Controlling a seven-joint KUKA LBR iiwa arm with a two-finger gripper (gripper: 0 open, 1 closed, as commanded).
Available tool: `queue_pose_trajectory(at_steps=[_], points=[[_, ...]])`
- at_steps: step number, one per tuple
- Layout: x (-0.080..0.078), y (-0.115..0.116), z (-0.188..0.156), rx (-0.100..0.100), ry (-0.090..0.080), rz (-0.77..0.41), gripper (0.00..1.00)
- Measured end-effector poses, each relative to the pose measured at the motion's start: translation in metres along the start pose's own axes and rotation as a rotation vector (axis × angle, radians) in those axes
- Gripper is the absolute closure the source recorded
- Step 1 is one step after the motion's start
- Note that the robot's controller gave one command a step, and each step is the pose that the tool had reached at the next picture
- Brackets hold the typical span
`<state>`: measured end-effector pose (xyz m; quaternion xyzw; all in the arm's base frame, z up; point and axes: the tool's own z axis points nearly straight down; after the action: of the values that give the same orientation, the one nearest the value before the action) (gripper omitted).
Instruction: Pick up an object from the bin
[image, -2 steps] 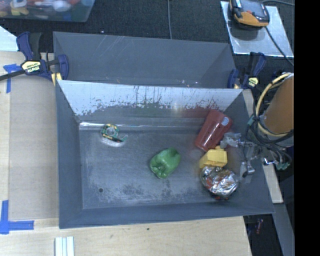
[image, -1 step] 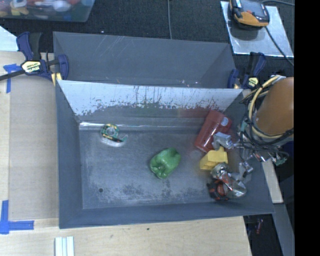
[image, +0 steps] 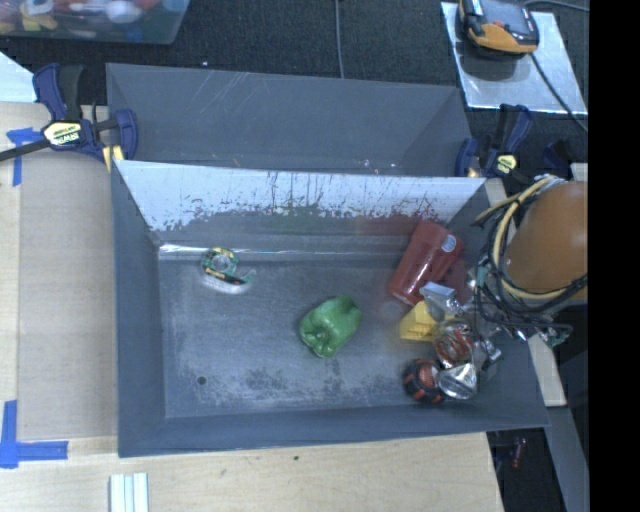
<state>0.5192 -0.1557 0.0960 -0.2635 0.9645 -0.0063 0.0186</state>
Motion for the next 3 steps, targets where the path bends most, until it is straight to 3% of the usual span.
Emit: queue_pose_trajectory(at_steps=[1, 2, 3], points=[[-0.0023, -0.0034, -0.0147, 0.020, -0.011, -0.209, 1.00], [-0.0038, -0.0025, -0.0109, 0.025, -0.019, -0.269, 1.00], [-0.0038, -0.0033, -0.0110, 0.022, -0.017, -0.255, 1.00]])
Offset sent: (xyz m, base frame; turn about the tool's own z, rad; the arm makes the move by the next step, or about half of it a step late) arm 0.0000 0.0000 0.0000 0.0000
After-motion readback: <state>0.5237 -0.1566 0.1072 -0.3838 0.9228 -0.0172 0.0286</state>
